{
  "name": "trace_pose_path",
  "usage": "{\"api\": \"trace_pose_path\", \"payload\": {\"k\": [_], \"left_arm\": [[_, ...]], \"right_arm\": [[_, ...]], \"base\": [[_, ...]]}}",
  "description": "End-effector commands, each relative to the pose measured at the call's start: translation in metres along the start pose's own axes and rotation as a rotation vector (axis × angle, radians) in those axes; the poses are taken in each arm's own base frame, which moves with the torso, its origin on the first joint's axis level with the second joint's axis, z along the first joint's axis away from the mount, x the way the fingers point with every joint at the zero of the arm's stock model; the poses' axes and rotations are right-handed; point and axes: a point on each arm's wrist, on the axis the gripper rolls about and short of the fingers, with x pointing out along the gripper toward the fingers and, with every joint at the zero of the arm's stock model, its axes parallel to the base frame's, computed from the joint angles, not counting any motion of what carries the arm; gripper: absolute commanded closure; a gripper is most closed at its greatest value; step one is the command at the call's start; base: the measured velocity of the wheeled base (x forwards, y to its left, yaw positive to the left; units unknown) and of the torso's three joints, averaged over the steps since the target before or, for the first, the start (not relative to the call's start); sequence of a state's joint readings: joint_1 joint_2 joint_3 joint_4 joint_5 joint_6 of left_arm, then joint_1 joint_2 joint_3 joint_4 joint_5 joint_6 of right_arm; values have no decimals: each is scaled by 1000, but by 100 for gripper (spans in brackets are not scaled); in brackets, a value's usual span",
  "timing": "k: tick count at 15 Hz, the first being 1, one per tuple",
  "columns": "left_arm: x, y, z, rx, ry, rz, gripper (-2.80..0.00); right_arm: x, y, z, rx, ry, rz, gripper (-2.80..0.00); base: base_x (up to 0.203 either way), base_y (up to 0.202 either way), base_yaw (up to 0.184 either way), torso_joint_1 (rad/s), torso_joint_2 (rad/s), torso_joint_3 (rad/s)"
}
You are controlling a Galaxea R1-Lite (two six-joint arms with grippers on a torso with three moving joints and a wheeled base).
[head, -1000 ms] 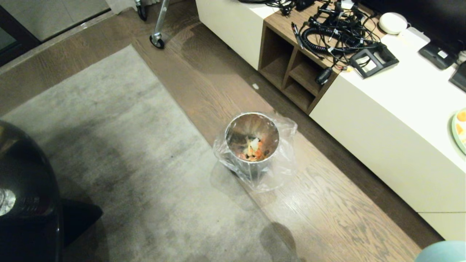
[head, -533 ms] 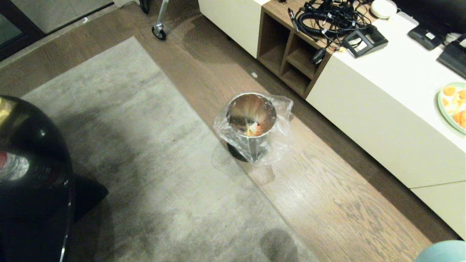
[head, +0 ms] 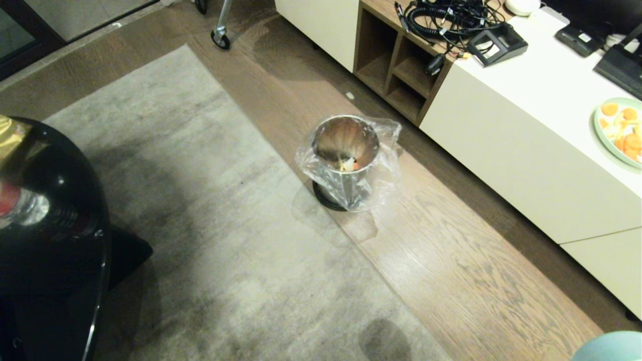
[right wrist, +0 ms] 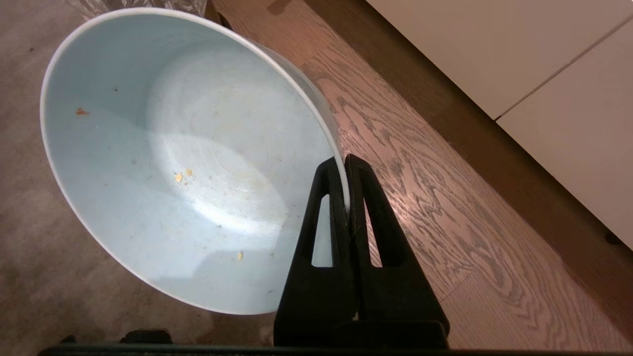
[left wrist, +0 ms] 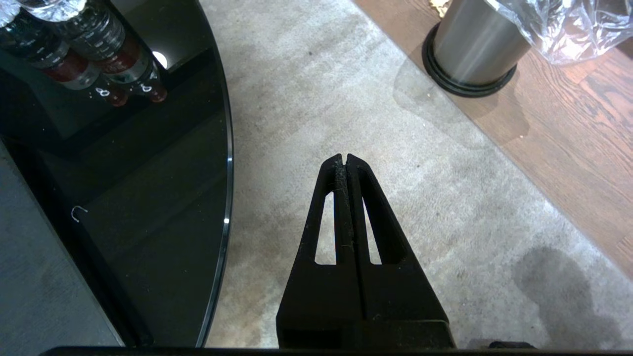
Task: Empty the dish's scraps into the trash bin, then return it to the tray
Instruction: Put the bowl back to the table
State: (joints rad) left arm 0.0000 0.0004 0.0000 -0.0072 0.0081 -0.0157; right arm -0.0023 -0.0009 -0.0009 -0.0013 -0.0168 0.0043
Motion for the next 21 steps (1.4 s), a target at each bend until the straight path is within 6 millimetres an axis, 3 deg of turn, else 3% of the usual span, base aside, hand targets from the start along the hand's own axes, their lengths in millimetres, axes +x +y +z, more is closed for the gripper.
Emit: {"api": "trace_pose_path", "payload": {"k": [1, 15, 21], "left_arm": [[0, 0, 0, -1, -1, 0, 0], [0, 0, 0, -1, -1, 1, 0], [0, 0, 0, -1, -1, 1, 0]], "right_arm": [[0, 0, 0, 0, 2, 0, 0], [0, 0, 0, 0, 1, 1, 0], [0, 0, 0, 0, 3, -1, 0]], "base": [[0, 0, 0, 0, 0, 0], [0, 0, 0, 0, 0, 0], [0, 0, 0, 3, 4, 154]]}}
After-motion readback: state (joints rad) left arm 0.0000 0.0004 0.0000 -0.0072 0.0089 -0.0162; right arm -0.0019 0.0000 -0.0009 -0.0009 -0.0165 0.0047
